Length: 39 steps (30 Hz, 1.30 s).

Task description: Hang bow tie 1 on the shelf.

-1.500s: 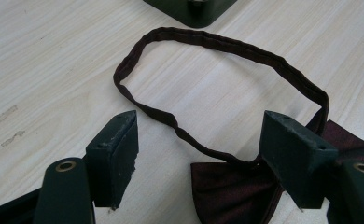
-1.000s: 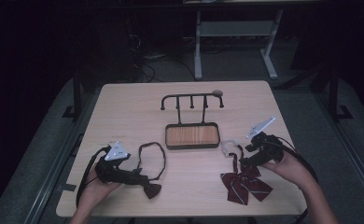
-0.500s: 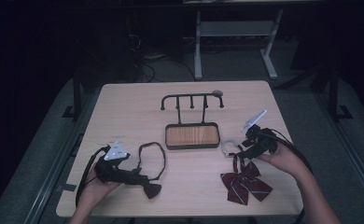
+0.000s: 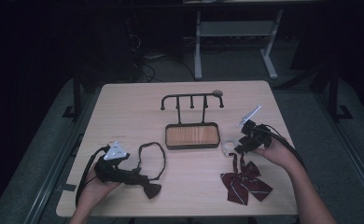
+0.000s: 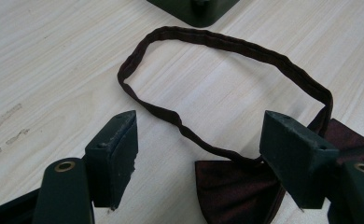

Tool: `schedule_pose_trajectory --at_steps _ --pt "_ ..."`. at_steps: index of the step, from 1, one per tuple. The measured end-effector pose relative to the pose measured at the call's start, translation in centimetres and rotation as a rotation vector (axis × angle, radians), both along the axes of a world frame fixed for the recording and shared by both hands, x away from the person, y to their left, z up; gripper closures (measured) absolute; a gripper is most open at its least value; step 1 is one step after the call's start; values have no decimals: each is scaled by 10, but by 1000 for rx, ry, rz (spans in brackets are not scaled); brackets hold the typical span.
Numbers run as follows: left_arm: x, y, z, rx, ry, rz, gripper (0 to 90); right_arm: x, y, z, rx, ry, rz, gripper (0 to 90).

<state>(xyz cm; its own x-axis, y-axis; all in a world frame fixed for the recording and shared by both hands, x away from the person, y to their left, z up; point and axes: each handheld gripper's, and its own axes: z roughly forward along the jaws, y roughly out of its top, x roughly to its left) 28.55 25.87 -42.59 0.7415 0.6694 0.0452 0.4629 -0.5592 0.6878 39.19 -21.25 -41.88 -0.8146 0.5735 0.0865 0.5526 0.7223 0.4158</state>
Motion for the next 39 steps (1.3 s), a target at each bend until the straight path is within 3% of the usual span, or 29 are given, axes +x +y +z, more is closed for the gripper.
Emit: schedule_pose_trajectory --at_steps 14,24,39 --pt "1 -2 -2 11 4 -2 284 15 -1 -15 -57 30 -62 616" --pt "1 -1 -1 11 3 -2 284 18 4 -21 -96 33 -63 688" --pt "1 -1 -1 8 7 -1 283 20 7 -23 -113 39 -51 828"
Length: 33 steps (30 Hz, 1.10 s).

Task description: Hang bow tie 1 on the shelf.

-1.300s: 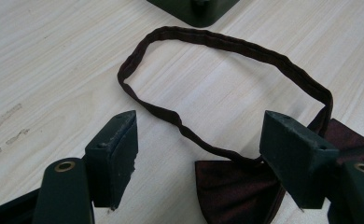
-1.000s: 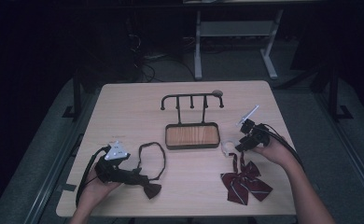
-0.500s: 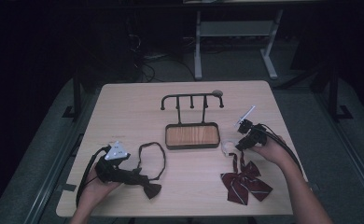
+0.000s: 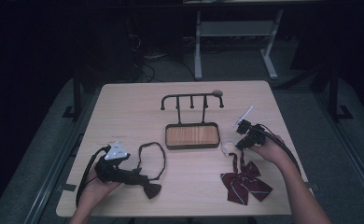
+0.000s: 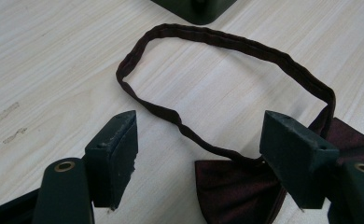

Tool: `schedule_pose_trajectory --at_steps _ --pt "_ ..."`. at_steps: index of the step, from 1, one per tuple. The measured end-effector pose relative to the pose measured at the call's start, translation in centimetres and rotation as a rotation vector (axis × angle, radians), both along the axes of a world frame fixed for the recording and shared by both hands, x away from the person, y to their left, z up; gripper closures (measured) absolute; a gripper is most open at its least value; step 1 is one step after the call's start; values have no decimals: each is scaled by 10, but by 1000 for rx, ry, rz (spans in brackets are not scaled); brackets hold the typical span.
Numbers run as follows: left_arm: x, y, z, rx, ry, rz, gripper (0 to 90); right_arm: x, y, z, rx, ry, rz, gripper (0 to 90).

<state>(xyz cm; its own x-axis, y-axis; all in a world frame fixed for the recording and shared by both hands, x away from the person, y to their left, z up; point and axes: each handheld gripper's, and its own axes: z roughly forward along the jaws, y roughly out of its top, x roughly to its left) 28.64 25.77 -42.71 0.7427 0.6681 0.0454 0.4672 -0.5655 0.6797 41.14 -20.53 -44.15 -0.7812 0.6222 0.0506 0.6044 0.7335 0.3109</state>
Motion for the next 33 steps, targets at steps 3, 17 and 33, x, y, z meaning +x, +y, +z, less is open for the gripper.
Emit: schedule_pose_trajectory --at_steps 3,17,33 --pt "0 0 -1 -3 1 1 284 -1 0 1 -2 -3 0 845" --pt "0 0 -1 2 4 4 284 -10 -2 13 -10 -18 33 873" --pt "-1 1 0 0 2 7 282 -26 -3 48 75 -40 117 874"
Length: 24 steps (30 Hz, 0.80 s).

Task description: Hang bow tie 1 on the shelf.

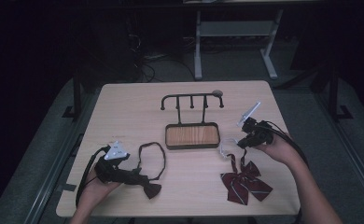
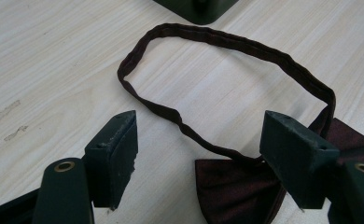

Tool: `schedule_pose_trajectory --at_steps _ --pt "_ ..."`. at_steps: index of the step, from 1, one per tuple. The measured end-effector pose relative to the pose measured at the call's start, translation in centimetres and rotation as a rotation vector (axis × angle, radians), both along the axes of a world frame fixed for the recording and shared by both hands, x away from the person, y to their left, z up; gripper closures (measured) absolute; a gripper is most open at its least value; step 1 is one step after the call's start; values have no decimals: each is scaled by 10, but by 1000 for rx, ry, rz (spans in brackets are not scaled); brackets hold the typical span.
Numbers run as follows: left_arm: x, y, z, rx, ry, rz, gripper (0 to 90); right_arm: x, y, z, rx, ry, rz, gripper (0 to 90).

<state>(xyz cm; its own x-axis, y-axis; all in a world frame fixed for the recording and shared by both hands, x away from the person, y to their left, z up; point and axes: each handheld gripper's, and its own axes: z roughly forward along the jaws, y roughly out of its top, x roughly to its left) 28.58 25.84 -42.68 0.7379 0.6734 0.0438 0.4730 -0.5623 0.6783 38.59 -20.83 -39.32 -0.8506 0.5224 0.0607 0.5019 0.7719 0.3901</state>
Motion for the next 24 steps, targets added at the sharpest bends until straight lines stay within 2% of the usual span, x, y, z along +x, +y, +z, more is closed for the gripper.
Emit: schedule_pose_trajectory --at_steps 6,11,19,24 --pt "0 -2 -1 -4 0 -1 282 -6 5 11 1 -12 46 874" --pt "0 -1 -1 -7 3 -1 280 -12 11 27 10 -48 99 874" --pt "0 -1 -1 -5 3 -3 280 -18 18 52 15 -92 134 877" --pt "0 -1 -1 -9 1 -1 280 -19 21 60 7 -105 142 878"
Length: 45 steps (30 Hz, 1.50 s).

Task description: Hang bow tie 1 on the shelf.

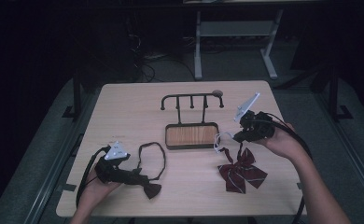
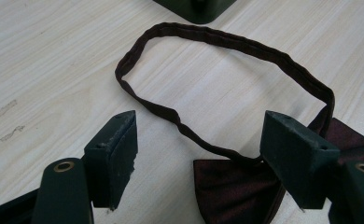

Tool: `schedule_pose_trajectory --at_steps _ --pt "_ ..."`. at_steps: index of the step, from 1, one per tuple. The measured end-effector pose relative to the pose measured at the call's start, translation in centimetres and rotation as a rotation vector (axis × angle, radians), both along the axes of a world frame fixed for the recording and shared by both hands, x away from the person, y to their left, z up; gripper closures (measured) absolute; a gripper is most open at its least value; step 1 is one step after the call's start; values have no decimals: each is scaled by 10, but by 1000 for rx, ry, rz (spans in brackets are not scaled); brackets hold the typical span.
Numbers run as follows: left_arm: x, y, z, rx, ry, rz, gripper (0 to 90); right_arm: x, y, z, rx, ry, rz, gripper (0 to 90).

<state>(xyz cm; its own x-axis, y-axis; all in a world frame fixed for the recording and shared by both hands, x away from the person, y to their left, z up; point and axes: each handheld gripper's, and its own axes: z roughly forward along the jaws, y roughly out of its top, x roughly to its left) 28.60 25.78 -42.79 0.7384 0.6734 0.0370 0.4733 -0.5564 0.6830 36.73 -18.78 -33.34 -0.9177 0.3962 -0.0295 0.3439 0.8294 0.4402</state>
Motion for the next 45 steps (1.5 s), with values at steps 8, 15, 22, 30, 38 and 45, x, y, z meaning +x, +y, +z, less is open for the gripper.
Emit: schedule_pose_trajectory --at_steps 8,15,22,30,38,45 --pt "0 0 0 0 1 0 280 1 5 12 0 -7 14 878" --pt "0 1 1 5 -2 -5 280 1 9 19 -8 -25 25 878" --pt "0 1 0 1 -4 -1 280 2 12 28 -11 -37 25 878" --pt "0 1 0 -1 -5 1 280 5 16 36 -14 -55 34 878" --pt "0 1 0 0 -6 1 280 7 20 44 -12 -67 38 878" --pt "0 1 0 1 -6 -1 280 11 21 50 -5 -66 35 878"
